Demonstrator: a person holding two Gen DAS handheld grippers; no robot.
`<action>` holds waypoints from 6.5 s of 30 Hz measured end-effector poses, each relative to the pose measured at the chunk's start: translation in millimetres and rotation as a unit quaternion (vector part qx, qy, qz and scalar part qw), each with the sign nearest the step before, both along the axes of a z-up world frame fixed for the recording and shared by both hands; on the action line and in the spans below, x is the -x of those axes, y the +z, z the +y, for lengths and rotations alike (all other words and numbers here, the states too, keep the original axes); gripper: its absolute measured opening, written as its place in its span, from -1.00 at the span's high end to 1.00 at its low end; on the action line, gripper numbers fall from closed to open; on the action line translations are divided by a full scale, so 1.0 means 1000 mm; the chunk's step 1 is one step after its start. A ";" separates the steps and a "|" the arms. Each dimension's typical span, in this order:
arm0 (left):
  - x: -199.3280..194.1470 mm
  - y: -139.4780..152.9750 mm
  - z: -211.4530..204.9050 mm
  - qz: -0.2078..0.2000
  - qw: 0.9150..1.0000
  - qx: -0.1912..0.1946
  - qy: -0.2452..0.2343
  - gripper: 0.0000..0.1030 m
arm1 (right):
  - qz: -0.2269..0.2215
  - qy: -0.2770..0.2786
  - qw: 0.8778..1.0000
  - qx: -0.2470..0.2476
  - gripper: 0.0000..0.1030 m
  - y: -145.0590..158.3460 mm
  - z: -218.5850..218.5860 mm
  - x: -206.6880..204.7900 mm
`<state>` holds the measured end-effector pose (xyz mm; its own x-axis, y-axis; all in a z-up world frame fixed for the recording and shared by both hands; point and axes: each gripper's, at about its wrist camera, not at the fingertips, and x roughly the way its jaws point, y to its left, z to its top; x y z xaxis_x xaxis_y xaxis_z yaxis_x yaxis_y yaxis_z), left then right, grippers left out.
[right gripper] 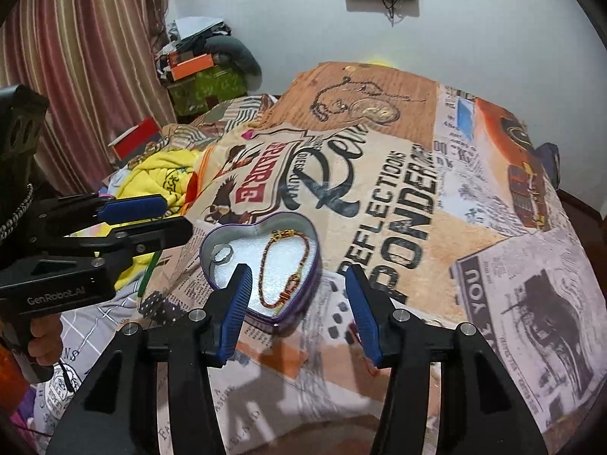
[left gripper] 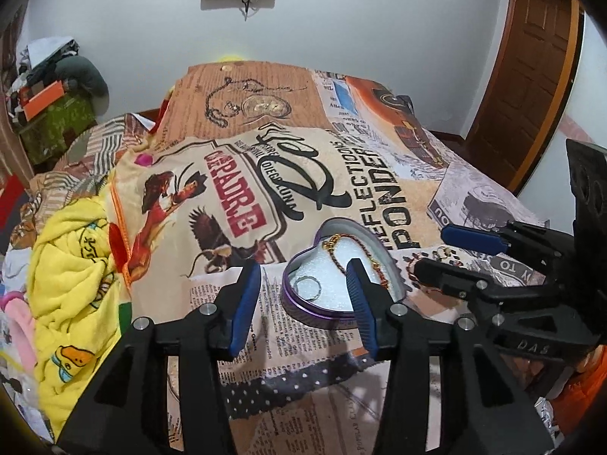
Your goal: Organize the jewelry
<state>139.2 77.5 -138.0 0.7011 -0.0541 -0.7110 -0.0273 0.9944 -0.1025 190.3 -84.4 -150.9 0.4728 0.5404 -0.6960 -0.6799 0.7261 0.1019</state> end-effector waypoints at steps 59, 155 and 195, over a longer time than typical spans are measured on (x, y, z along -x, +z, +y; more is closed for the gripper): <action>-0.073 -0.079 -0.134 0.091 0.992 0.022 -0.084 0.71 | 0.092 -0.072 0.993 0.008 0.08 -0.052 -0.118 -0.031; -0.004 -0.011 0.001 -0.011 0.998 0.051 -0.032 0.72 | 0.024 0.025 0.999 -0.033 0.82 0.010 0.035 -0.014; 0.009 -0.012 0.027 -0.001 1.000 0.015 0.024 0.18 | 0.011 0.007 1.000 0.010 0.09 -0.005 0.031 -0.013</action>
<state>130.4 104.9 -150.4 0.7043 -0.0417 -0.7087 -0.0752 0.9883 -0.1329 203.8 -53.2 -156.4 0.4504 0.5320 -0.7170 -0.6876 0.7190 0.1015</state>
